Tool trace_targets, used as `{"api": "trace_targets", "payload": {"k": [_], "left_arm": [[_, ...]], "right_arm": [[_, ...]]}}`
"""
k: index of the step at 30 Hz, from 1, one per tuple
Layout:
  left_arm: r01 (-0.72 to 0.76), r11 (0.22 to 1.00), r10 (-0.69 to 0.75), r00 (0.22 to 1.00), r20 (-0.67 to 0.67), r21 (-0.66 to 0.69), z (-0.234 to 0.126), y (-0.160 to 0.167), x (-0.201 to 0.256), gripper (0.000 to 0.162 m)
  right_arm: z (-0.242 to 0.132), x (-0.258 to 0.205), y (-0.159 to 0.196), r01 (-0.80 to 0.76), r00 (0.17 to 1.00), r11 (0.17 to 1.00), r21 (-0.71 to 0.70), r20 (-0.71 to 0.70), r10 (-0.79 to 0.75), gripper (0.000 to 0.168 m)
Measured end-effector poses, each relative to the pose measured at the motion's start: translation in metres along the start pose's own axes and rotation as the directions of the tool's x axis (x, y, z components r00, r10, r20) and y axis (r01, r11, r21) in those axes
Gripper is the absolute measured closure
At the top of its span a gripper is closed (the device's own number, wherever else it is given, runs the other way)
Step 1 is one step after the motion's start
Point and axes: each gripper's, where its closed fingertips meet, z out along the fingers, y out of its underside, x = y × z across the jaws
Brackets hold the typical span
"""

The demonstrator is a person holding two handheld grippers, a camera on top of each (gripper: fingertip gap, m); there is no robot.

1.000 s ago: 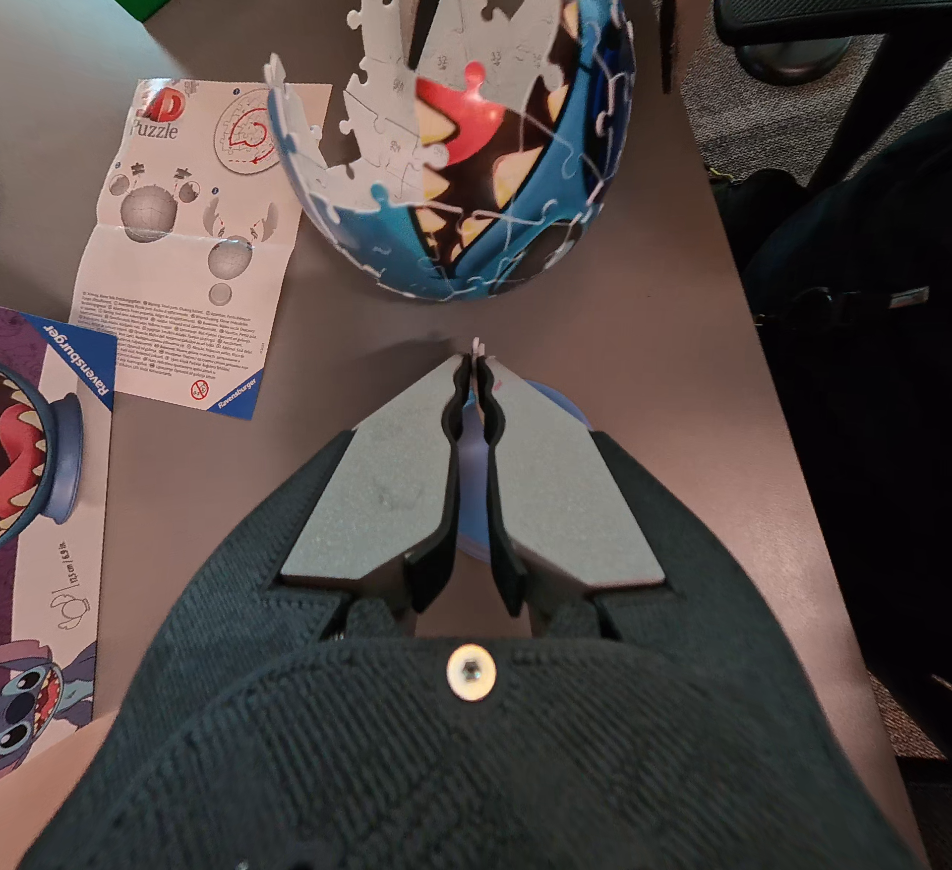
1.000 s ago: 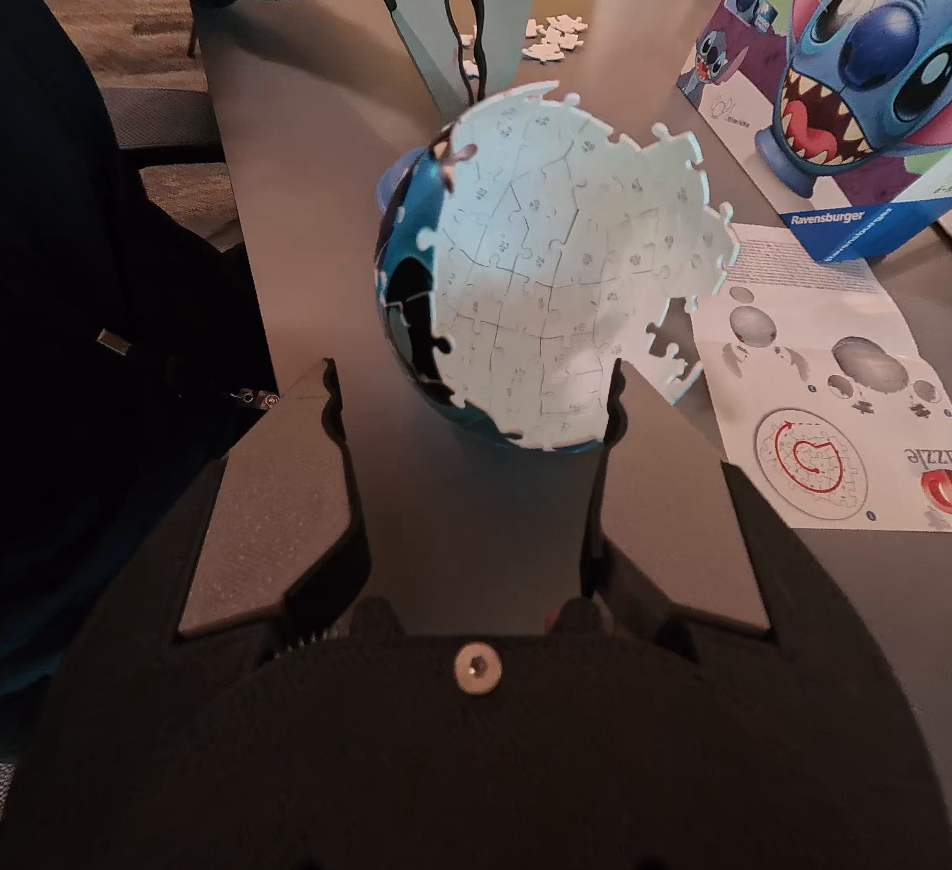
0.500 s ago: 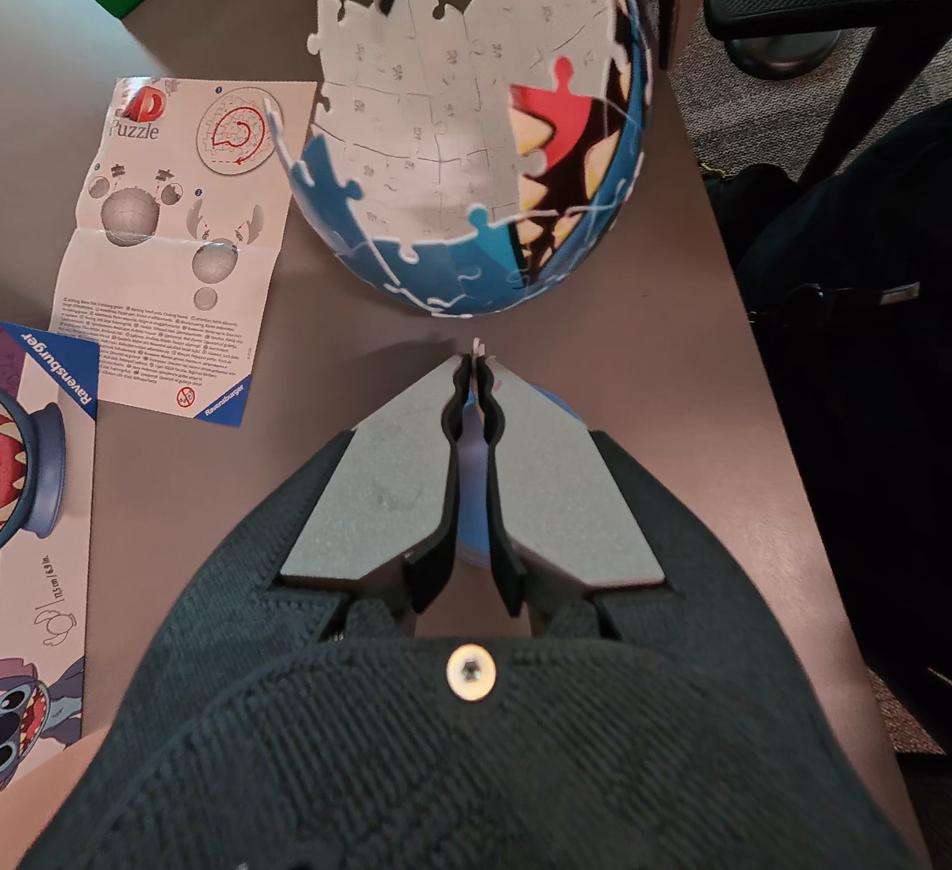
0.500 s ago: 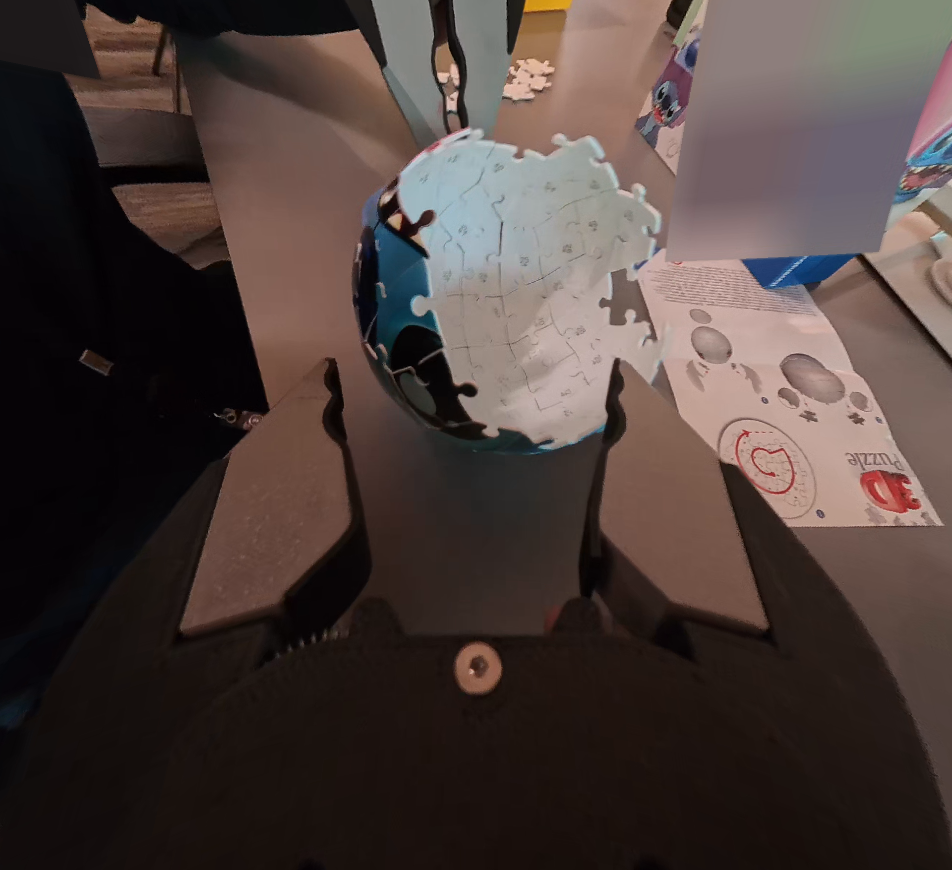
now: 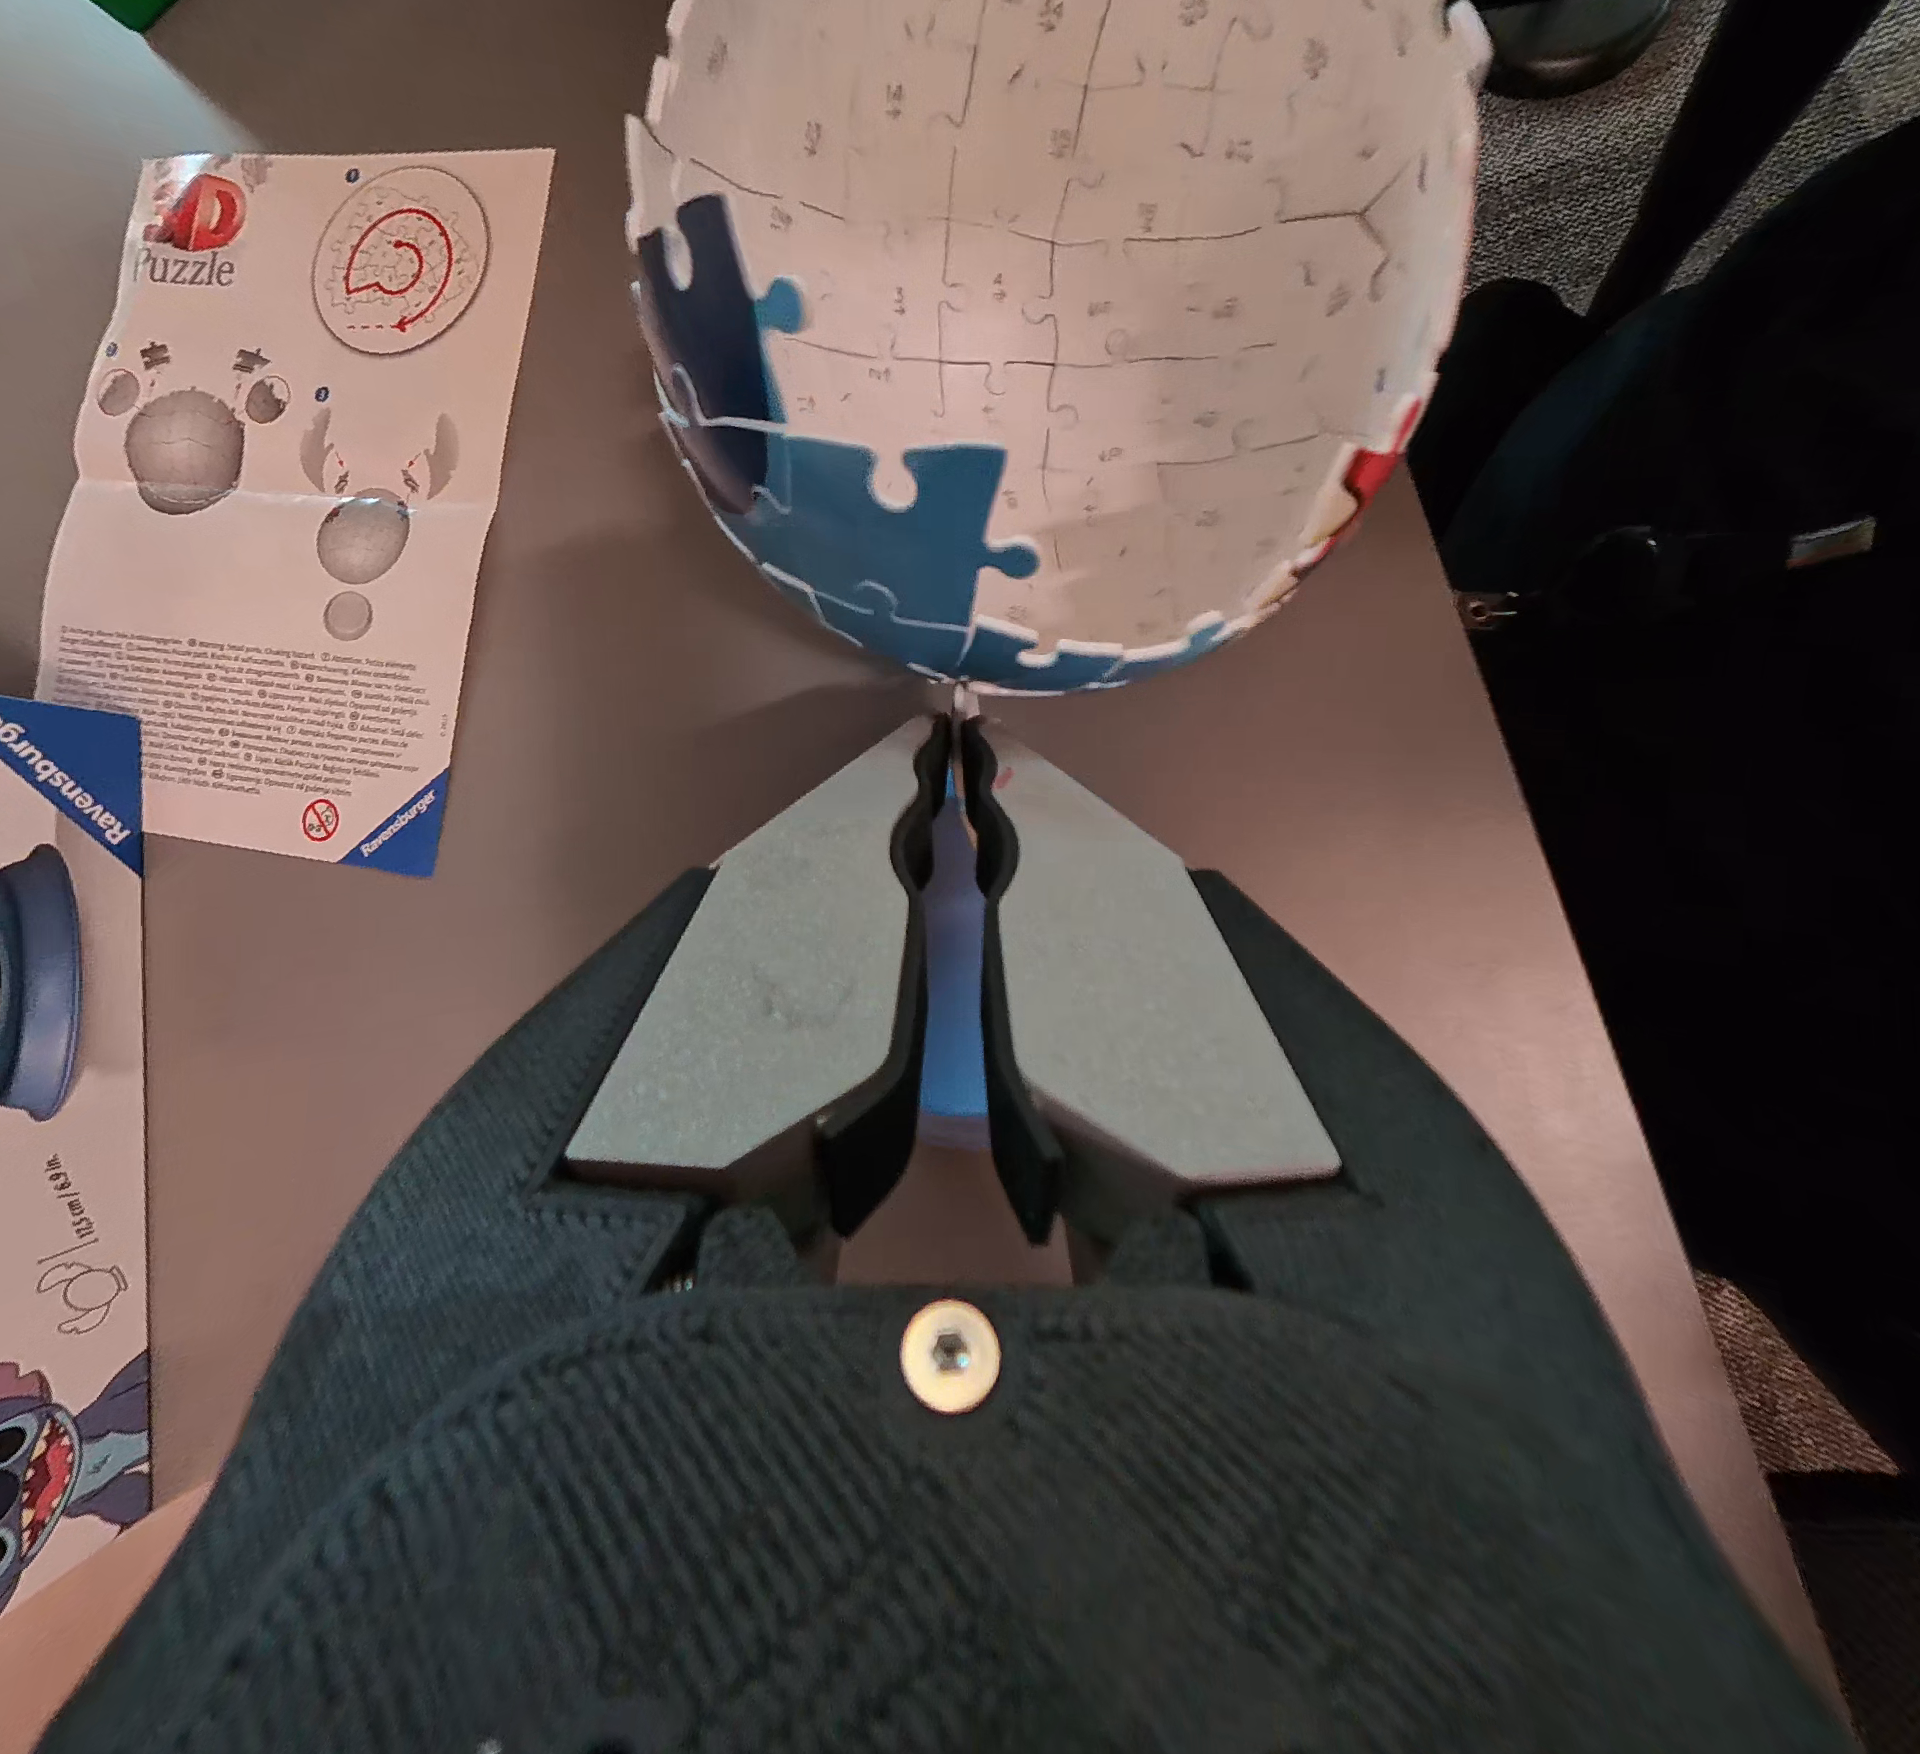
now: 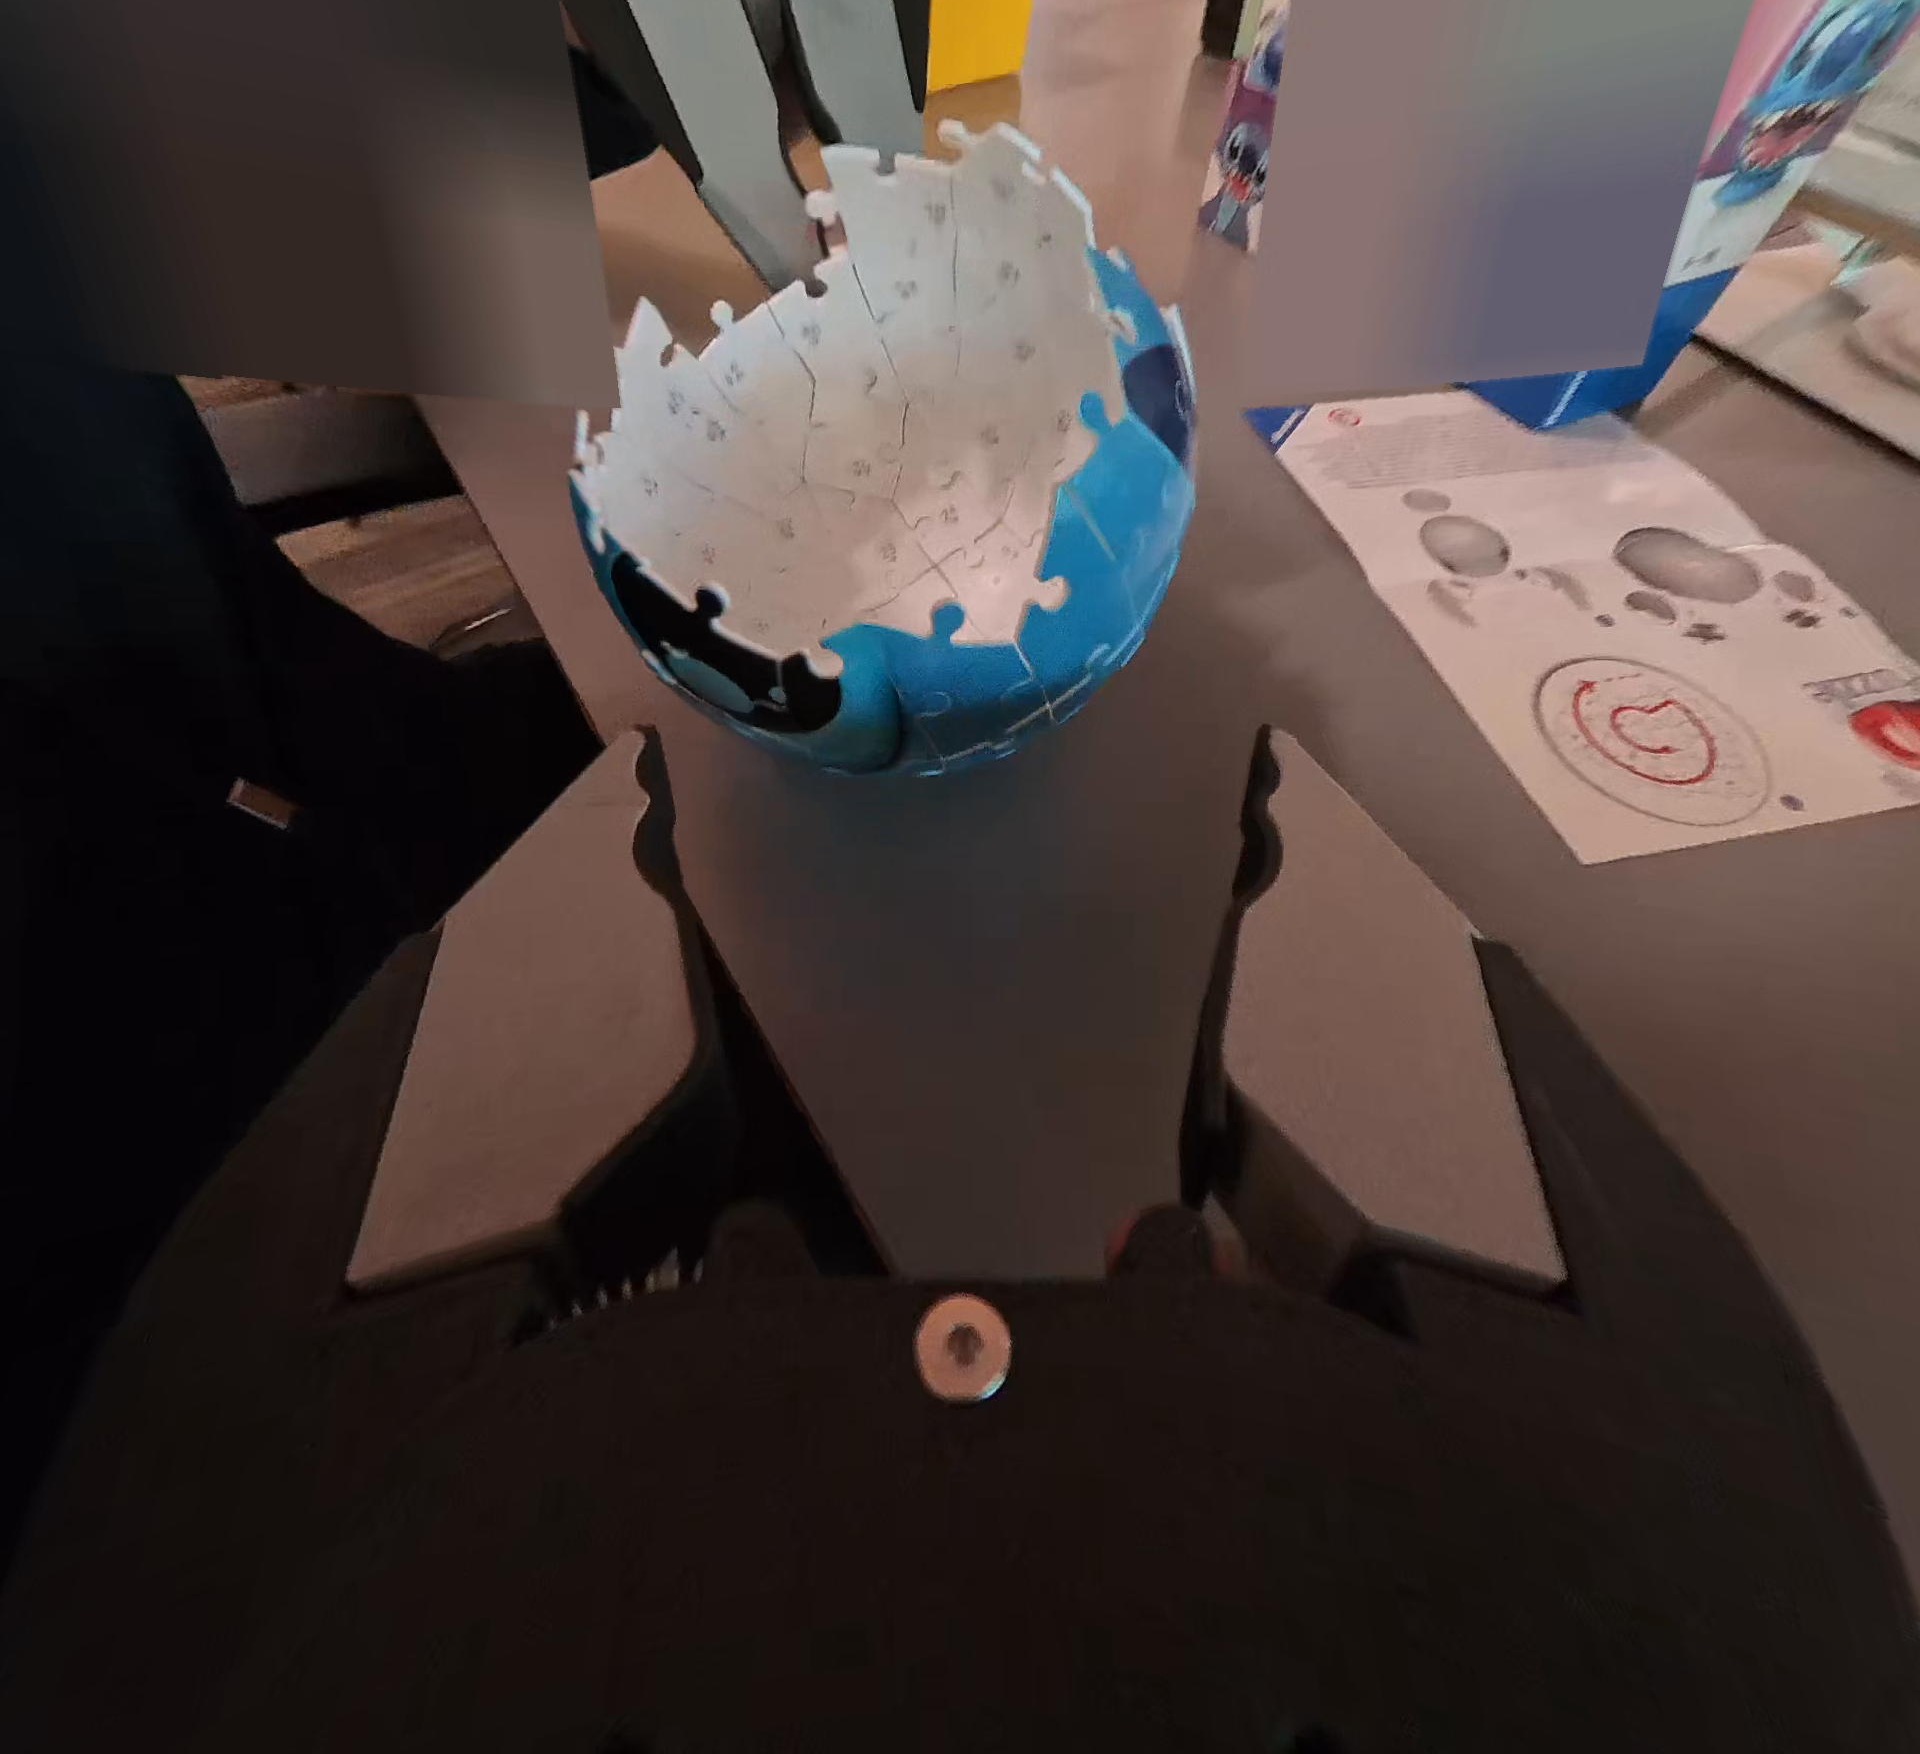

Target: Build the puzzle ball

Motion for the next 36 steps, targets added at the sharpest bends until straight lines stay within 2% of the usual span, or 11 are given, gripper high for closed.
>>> {"api": "trace_targets", "payload": {"k": [5, 11, 36], "left_arm": [[-0.004, 1.0, 0.004, 1.0, 0.008, 0.0, 0.001, 0.0, 0.002, 0.162], [-0.002, 1.0, 0.002, 1.0, 0.01, -0.007, 0.005, 0.001, 0.006, 0.162], [0.096, 0.995, -0.095, 0.991, 0.098, -0.009, -0.017, 0.018, -0.007, 0.162]], "right_arm": [[0.013, -0.005, 0.001, 0.056, 0.994, 0.997, -0.057, 0.097, -0.051, 0.06], [0.024, -0.004, 0.002, 0.126, 0.985, 0.988, -0.093, 0.13, -0.114, 0.058], [0.055, -0.013, -0.024, 0.114, 0.976, 0.993, -0.003, 0.188, -0.112, 0.054]]}}
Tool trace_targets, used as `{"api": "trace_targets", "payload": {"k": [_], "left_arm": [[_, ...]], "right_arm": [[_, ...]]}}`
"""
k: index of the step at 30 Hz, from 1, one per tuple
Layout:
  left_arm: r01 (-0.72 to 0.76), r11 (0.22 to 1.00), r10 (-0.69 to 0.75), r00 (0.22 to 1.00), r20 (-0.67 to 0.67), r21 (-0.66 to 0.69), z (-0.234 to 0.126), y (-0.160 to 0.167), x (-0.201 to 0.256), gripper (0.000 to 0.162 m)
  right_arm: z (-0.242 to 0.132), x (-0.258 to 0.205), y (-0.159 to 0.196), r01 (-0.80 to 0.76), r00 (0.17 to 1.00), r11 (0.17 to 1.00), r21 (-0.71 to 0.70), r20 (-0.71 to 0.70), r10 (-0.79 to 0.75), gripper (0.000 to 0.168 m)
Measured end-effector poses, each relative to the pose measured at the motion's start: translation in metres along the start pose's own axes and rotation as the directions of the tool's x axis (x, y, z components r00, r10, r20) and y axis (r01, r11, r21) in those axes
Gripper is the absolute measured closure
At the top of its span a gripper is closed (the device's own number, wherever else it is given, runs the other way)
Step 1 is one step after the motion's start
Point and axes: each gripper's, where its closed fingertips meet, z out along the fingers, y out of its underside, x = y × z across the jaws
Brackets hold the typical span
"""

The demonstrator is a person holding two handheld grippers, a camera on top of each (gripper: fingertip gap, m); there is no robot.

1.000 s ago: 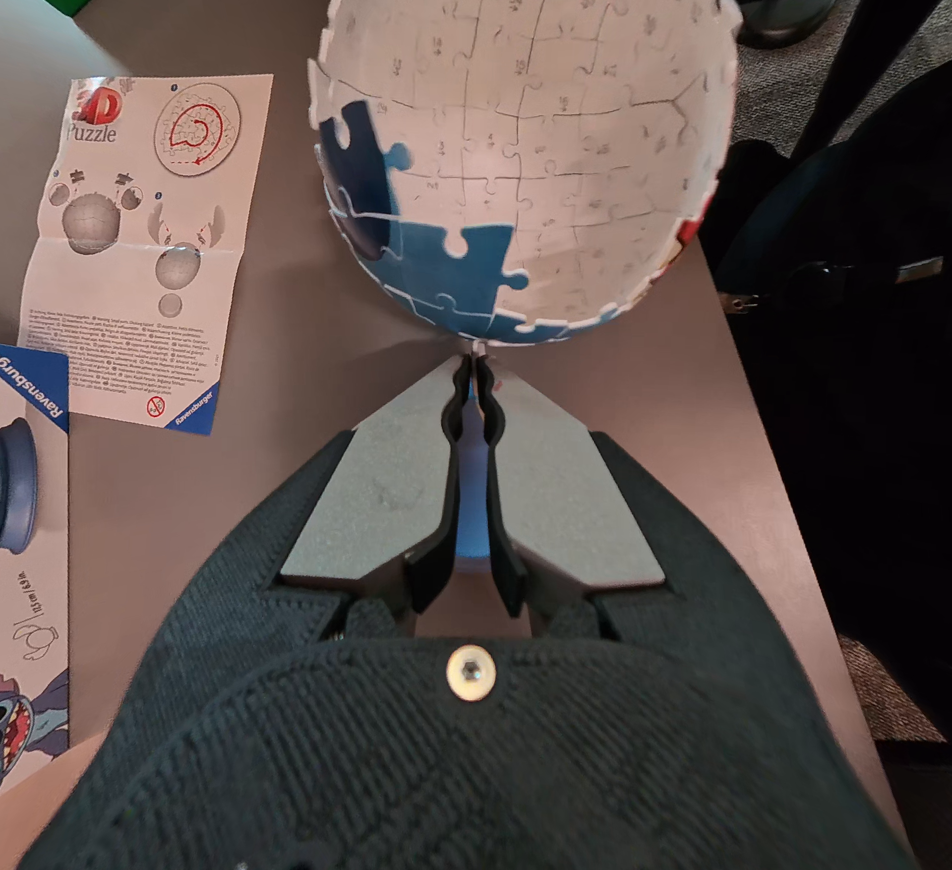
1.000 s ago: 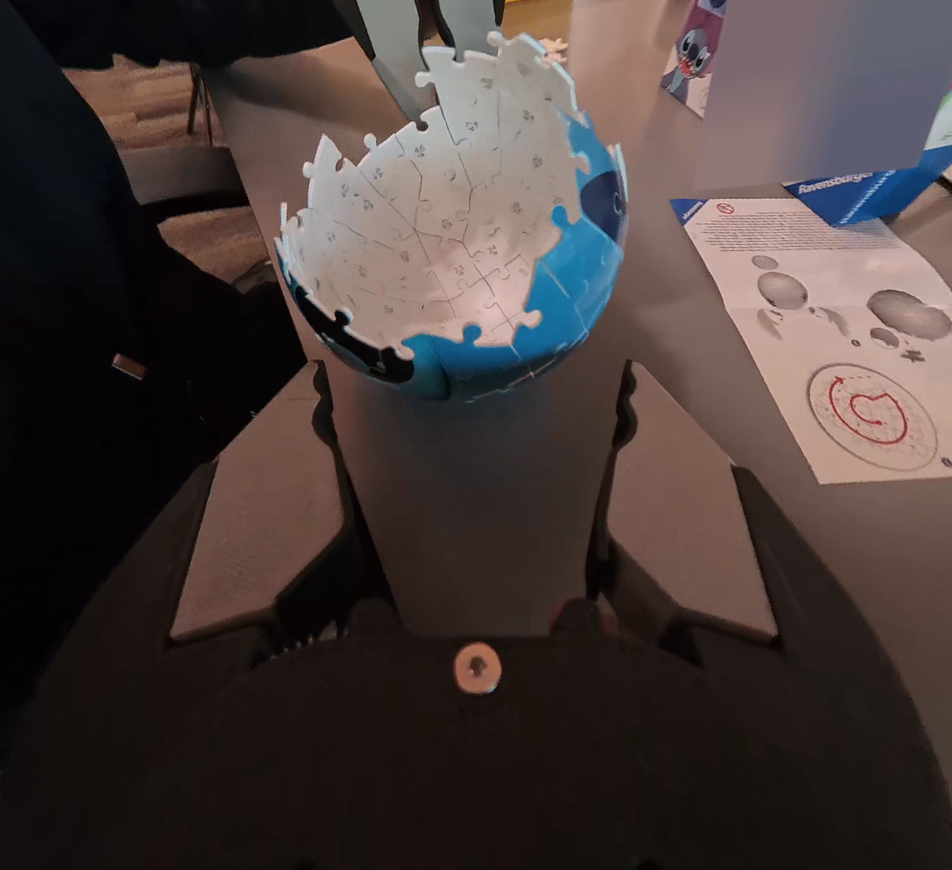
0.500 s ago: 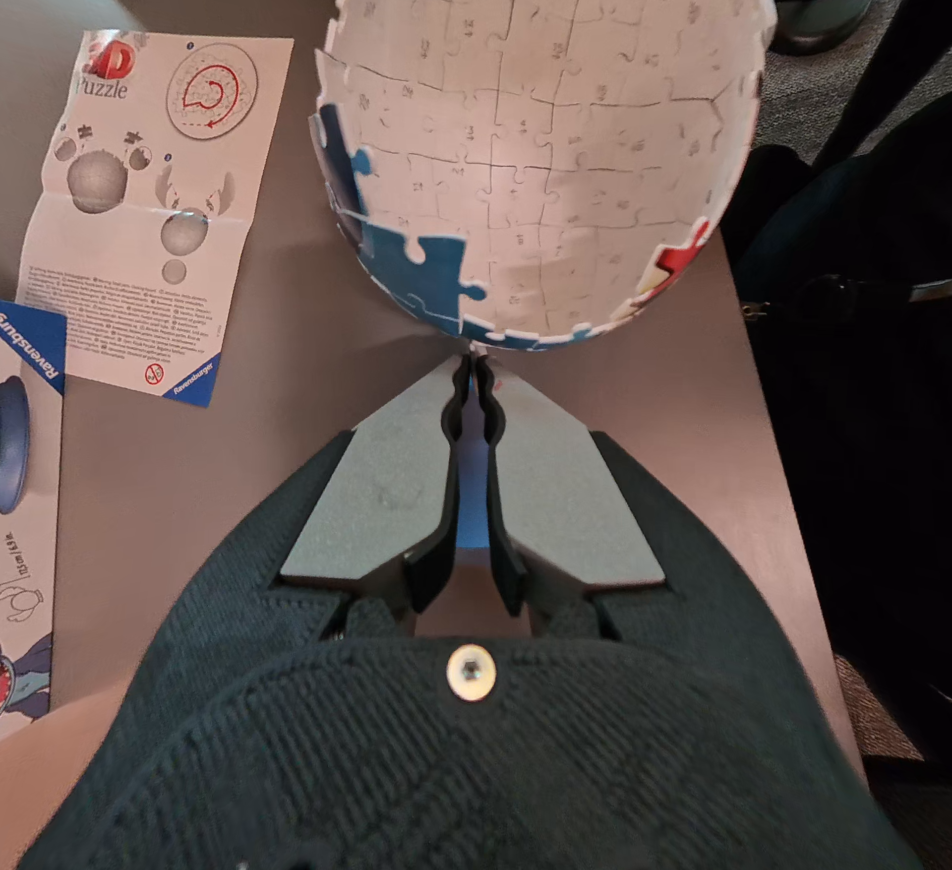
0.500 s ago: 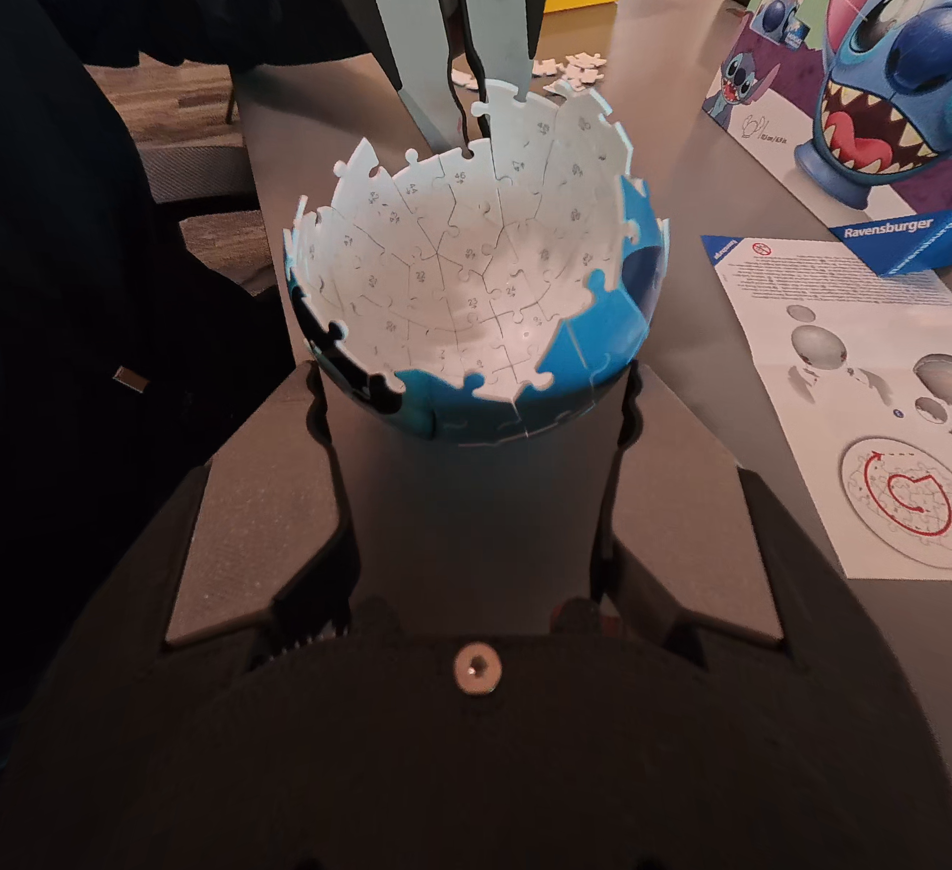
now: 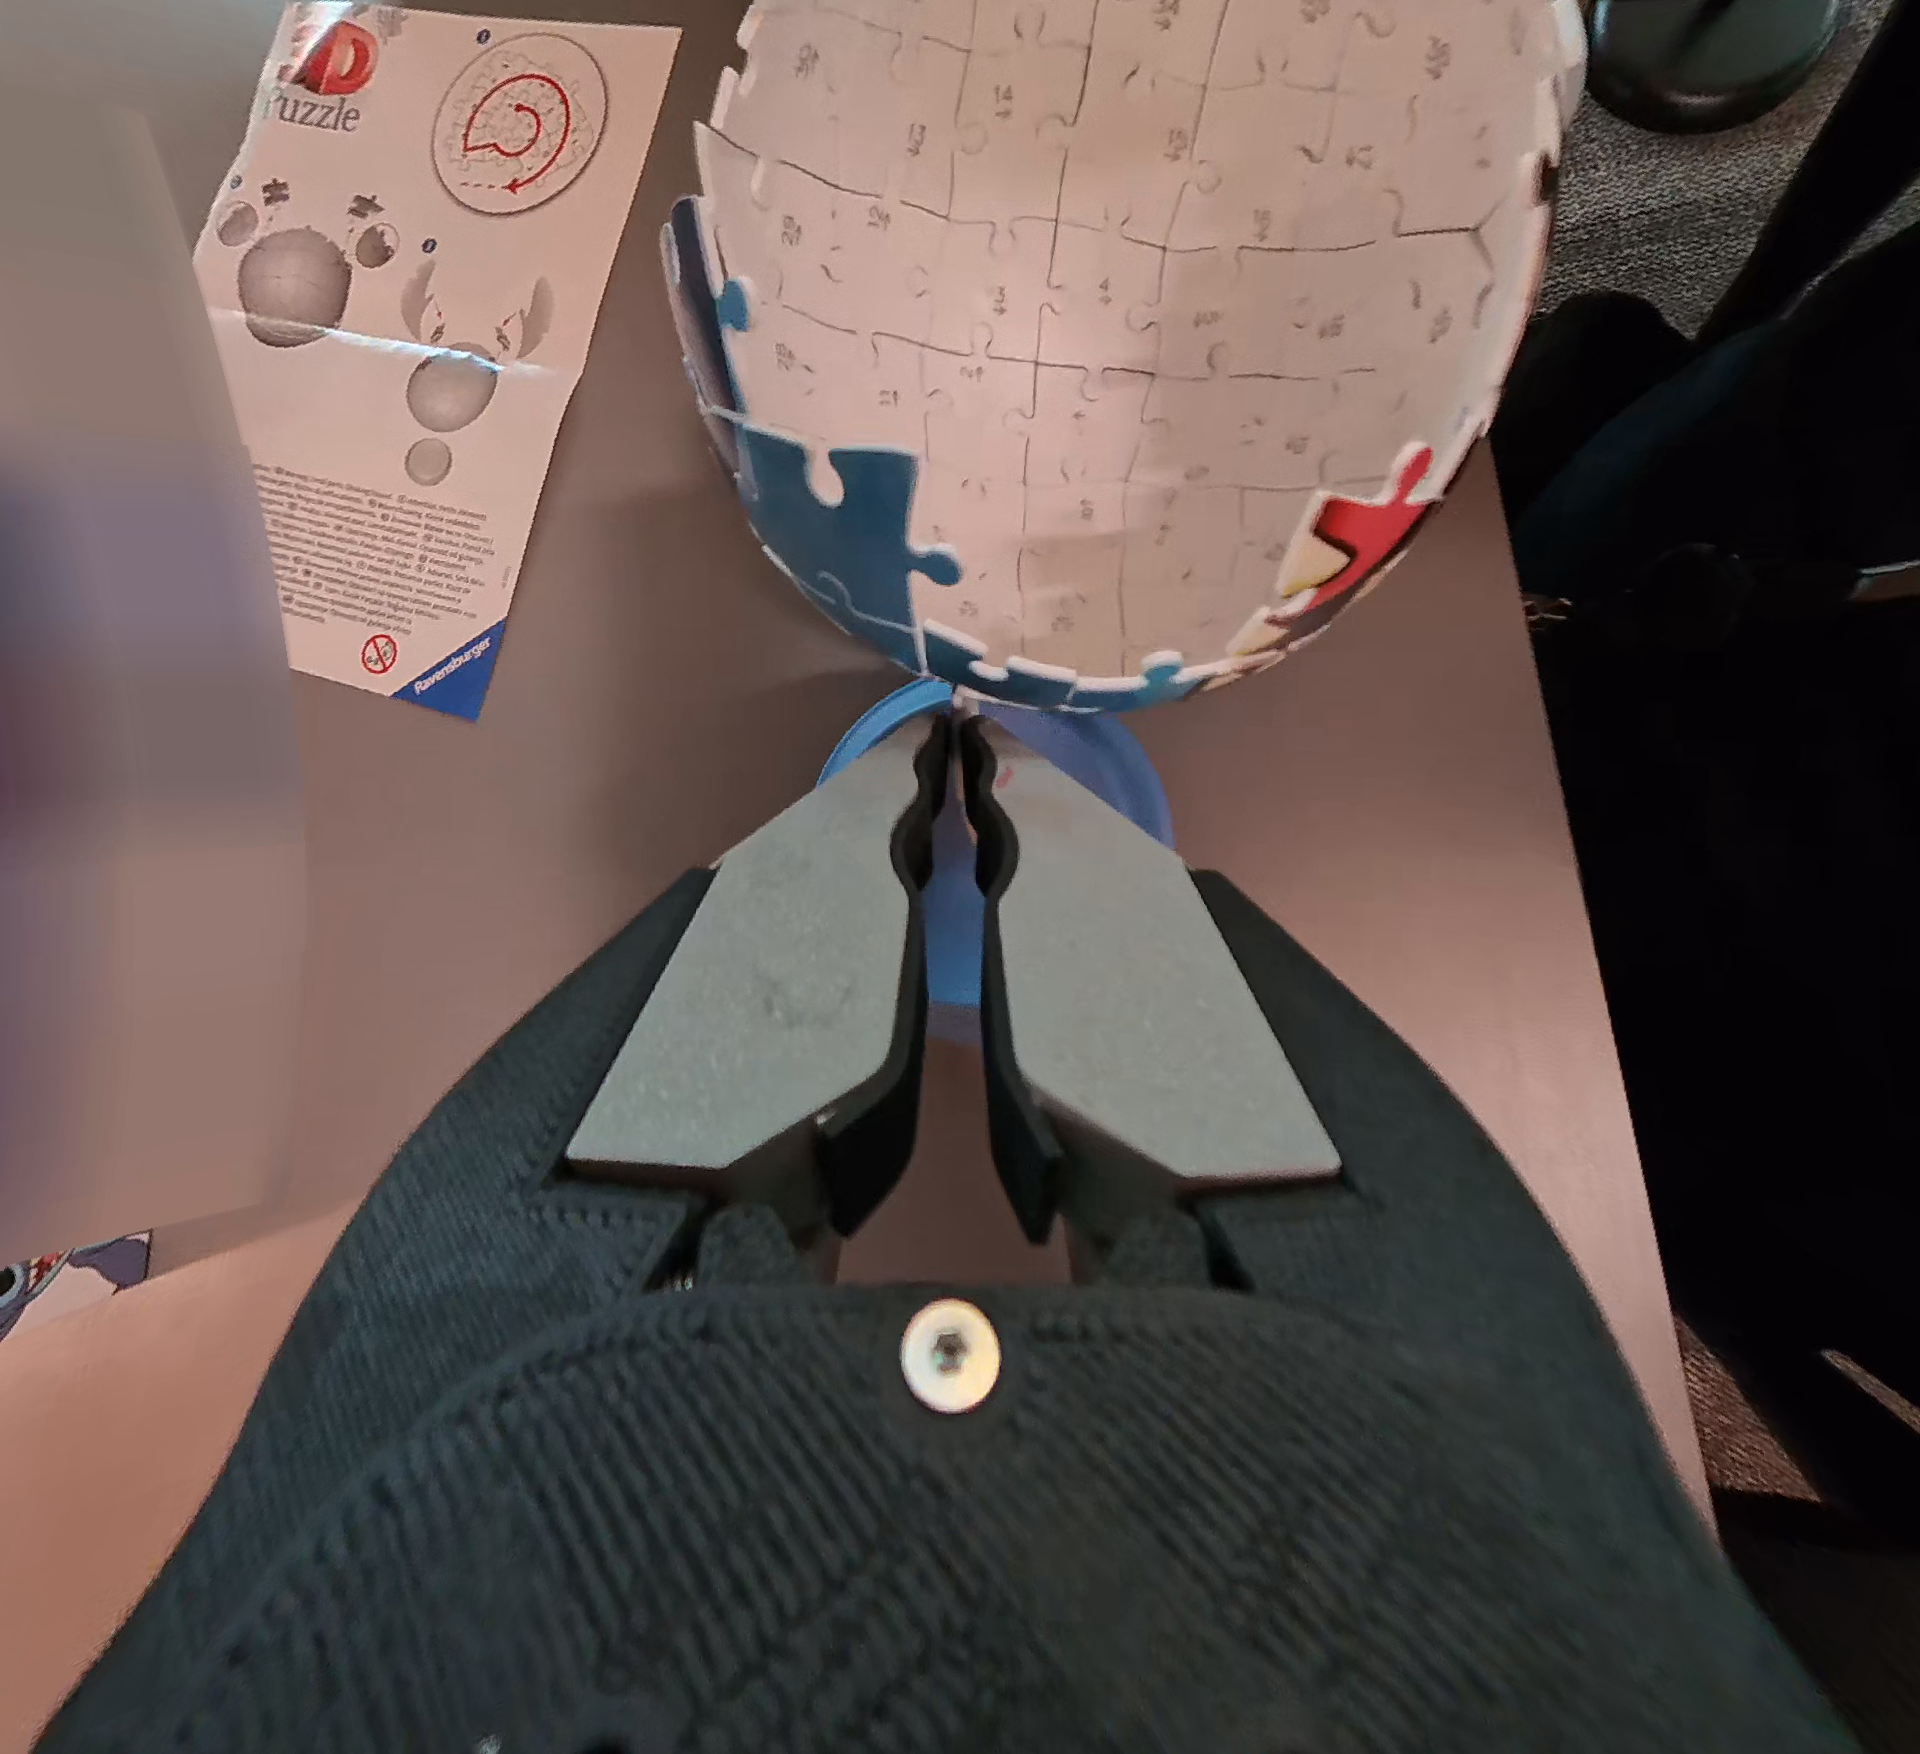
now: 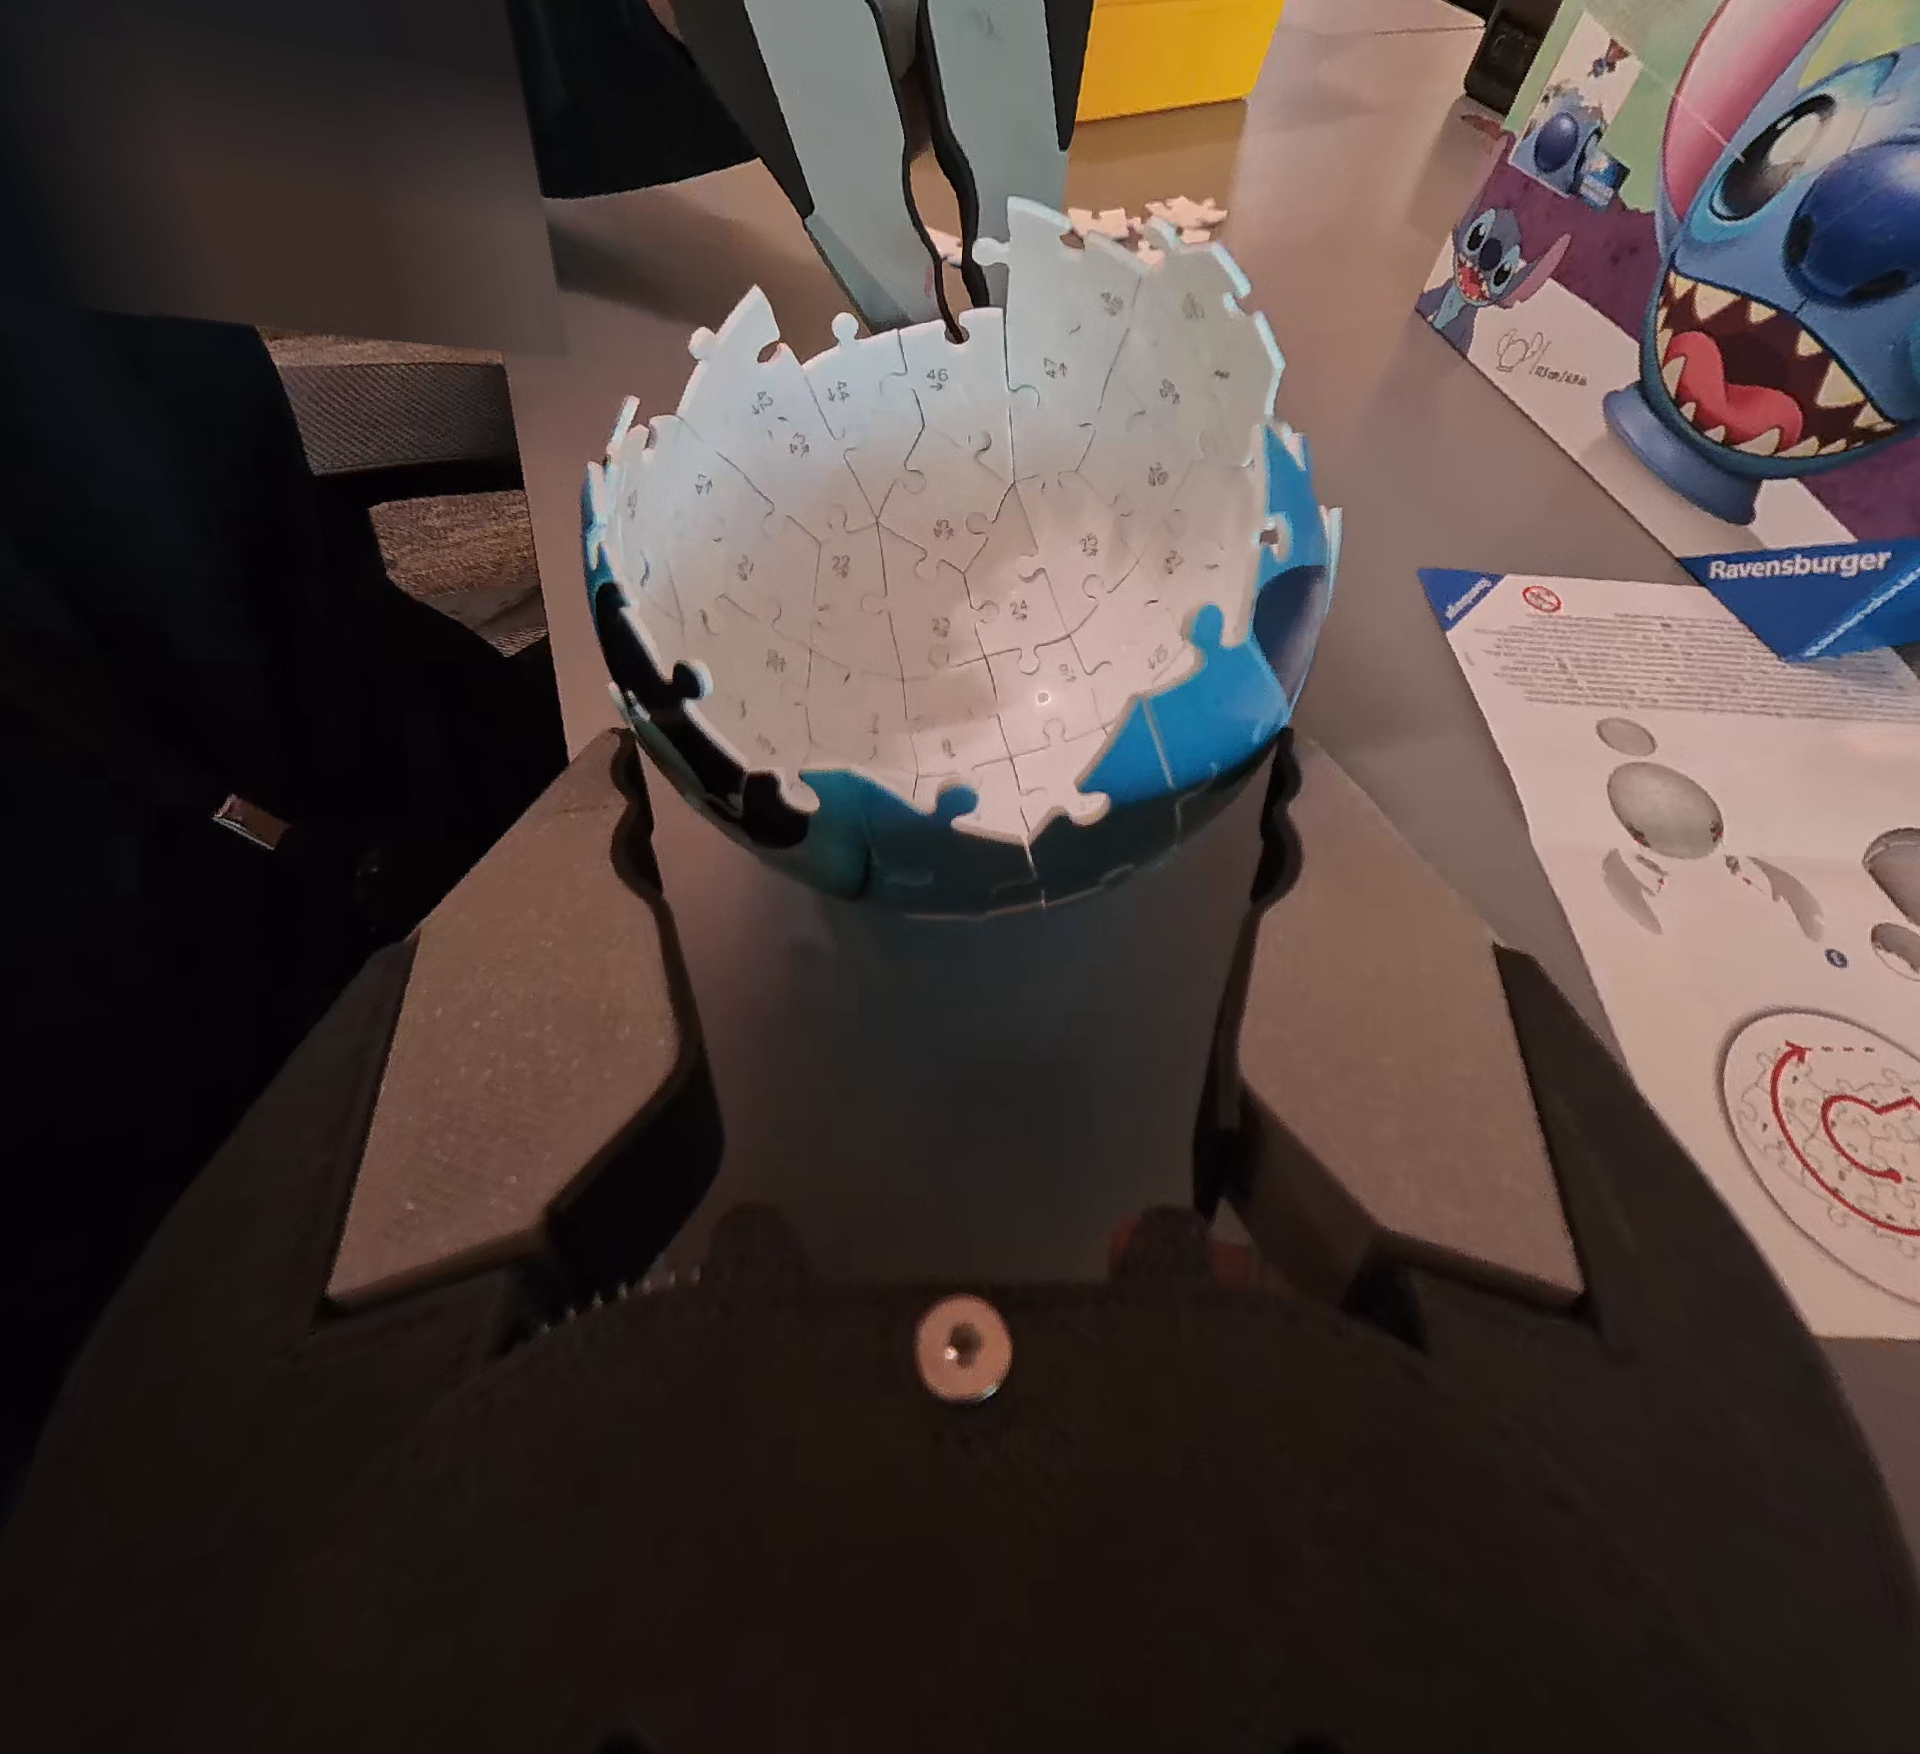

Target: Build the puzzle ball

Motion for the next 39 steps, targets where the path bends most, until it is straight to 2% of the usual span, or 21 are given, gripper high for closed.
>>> {"api": "trace_targets", "payload": {"k": [12, 24, 32, 39], "left_arm": [[0.024, 1.0, -0.024, 0.999, 0.046, -0.011, -0.017, 0.014, -0.005, 0.162], [0.042, 0.999, -0.042, 0.997, 0.061, -0.009, -0.025, 0.022, -0.007, 0.162], [0.051, 0.999, -0.052, 0.998, 0.029, 0.018, -0.015, 0.015, -0.005, 0.162], [0.033, 0.999, -0.033, 0.999, 0.016, 0.031, -0.007, 0.002, -0.008, 0.162]], "right_arm": [[0.015, 0.001, -0.024, 0.02, 0.999, 0.999, 0.034, 0.038, -0.021, 0.054], [0.026, 0.005, -0.027, 0.044, 0.998, 0.999, 0.02, 0.045, -0.045, 0.052], [0.02, 0.009, -0.012, 0.002, 1.0, 1.0, 0.026, 0.012, -0.003, 0.051], [-0.002, 0.019, -0.011, -0.047, 0.998, 0.995, 0.083, -0.036, 0.05, 0.056]]}}
